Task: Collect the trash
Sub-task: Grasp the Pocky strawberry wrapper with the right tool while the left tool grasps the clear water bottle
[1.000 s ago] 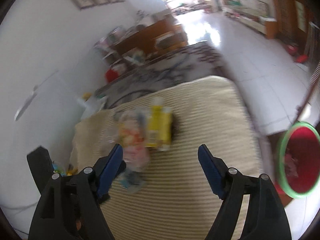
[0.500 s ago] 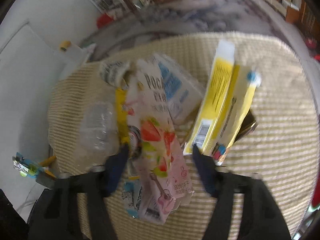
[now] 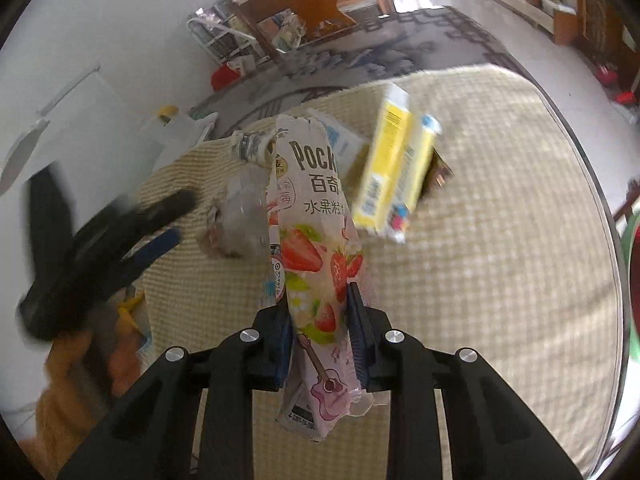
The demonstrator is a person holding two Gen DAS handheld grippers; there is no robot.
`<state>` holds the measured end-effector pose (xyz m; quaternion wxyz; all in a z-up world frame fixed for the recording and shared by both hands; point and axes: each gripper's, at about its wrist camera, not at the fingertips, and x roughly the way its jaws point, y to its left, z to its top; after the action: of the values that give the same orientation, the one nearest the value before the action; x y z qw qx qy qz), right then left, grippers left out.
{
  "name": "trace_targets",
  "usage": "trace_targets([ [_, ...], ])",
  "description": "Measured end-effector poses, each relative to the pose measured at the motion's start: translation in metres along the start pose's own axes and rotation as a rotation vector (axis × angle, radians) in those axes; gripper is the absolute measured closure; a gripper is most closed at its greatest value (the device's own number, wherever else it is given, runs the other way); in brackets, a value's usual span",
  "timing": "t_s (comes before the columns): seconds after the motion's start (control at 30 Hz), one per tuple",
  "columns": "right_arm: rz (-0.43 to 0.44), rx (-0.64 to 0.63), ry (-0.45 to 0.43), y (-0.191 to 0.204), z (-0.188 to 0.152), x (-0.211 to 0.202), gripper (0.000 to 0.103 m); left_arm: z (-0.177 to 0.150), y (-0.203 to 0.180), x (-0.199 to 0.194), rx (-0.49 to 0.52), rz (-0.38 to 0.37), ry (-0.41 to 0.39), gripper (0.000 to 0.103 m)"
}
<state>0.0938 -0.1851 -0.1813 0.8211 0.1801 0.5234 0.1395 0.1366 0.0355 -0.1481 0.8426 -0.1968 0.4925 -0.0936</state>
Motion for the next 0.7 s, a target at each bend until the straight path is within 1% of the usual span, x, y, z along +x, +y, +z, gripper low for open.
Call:
trace_targets([
  [0.07, 0.006, 0.036, 0.001, -0.007, -0.008, -0.005, 0.079, 0.005, -0.002, 0.021, -0.019, 0.001, 0.041, 0.025],
  [0.2, -0.028, 0.067, -0.024, -0.018, -0.015, -0.017, 0.079, 0.011, 0.004, 0.048, -0.074, 0.037, 0.088, 0.028],
  [0.27, -0.035, 0.088, -0.036, -0.025, -0.014, -0.021, 0.079, 0.012, 0.01, 0.056, -0.098, 0.049, 0.096, 0.033],
  [0.3, -0.039, 0.097, -0.041, -0.028, -0.015, -0.023, 0.079, 0.012, 0.011, 0.058, -0.098, 0.053, 0.096, 0.04],
  [0.33, -0.042, 0.104, -0.046, -0.029, -0.015, -0.024, 0.079, 0.012, 0.011, 0.058, -0.095, 0.047, 0.096, 0.049],
  [0.43, -0.043, 0.105, -0.048, -0.033, -0.014, -0.023, 0.079, 0.011, 0.012, 0.054, -0.092, 0.032, 0.092, 0.055],
  [0.5, -0.038, 0.104, -0.046, -0.033, -0.014, -0.022, 0.079, 0.007, 0.014, 0.046, -0.083, 0.021, 0.083, 0.056],
  [0.7, -0.049, 0.062, -0.031, -0.025, -0.009, -0.013, 0.079, -0.019, 0.015, 0.001, -0.024, -0.005, 0.025, 0.056],
])
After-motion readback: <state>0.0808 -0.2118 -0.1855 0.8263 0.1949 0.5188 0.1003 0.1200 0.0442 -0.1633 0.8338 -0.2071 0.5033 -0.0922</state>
